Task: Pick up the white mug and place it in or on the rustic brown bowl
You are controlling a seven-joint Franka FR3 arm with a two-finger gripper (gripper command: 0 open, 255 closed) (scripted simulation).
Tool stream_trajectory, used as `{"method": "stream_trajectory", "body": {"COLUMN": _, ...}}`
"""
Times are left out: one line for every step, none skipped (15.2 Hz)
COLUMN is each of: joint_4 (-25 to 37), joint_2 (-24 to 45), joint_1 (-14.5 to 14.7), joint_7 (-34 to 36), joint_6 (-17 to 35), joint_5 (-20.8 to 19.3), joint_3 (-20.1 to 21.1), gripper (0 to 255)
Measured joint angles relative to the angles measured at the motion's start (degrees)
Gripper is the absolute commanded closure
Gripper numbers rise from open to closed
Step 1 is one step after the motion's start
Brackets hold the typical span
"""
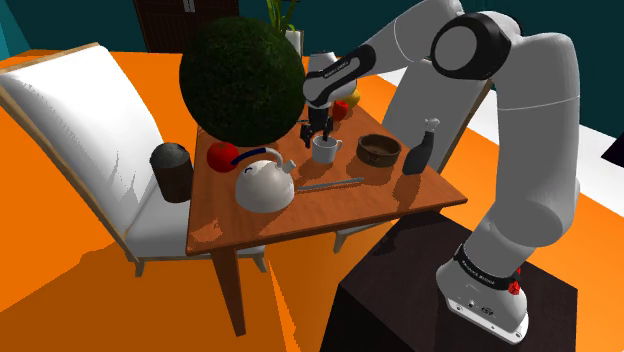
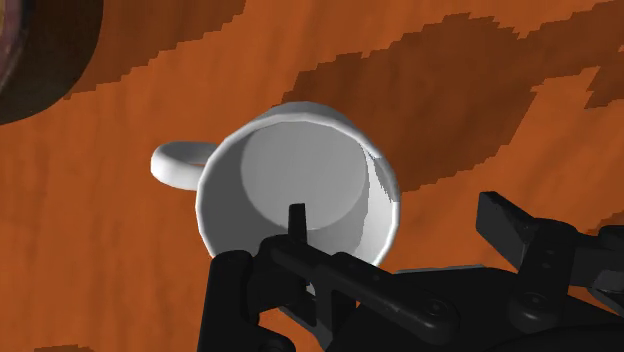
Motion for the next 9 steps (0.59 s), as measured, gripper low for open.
{"method": "stream_trajectory", "body": {"joint_4": -0.1, "joint_2": 0.6, "joint_1": 0.1, "joint_7": 0.1, "joint_6": 0.6, "joint_5": 0.0, "joint_3": 0.0, "gripper": 0}}
{"method": "stream_trajectory", "body": {"joint_4": -0.2, "joint_2": 1.1, "joint_1": 0.1, "joint_7": 0.2, "joint_6": 1.1, "joint_5": 0.0, "joint_3": 0.1, "gripper": 0}}
{"method": "stream_trajectory", "body": {"joint_4": -0.5, "joint_2": 1.4, "joint_1": 0.1, "joint_7": 0.2, "joint_6": 1.6, "joint_5": 0.0, "joint_3": 0.1, "gripper": 0}}
{"method": "stream_trajectory", "body": {"joint_4": -0.7, "joint_2": 1.5, "joint_1": 0.0, "joint_7": 0.1, "joint_6": 1.9, "joint_5": 0.0, "joint_3": 0.0, "gripper": 0}}
{"method": "stream_trajectory", "body": {"joint_4": -0.7, "joint_2": 1.6, "joint_1": 0.0, "joint_7": 0.1, "joint_6": 2.0, "joint_5": 0.0, "joint_3": 0.0, "gripper": 0}}
{"method": "stream_trajectory", "body": {"joint_4": -0.7, "joint_2": 1.6, "joint_1": 0.0, "joint_7": 0.1, "joint_6": 2.0, "joint_5": 0.0, "joint_3": 0.0, "gripper": 0}}
{"method": "stream_trajectory", "body": {"joint_4": -0.7, "joint_2": 1.6, "joint_1": 0.0, "joint_7": 0.1, "joint_6": 2.1, "joint_5": 0.0, "joint_3": 0.1, "gripper": 0}}
{"method": "stream_trajectory", "body": {"joint_4": -0.7, "joint_2": 1.6, "joint_1": 0.0, "joint_7": 0.1, "joint_6": 2.1, "joint_5": 0.0, "joint_3": 0.1, "gripper": 0}}
{"method": "stream_trajectory", "body": {"joint_4": -0.7, "joint_2": 1.7, "joint_1": 0.0, "joint_7": 0.1, "joint_6": 2.1, "joint_5": 0.0, "joint_3": 0.1, "gripper": 0}}
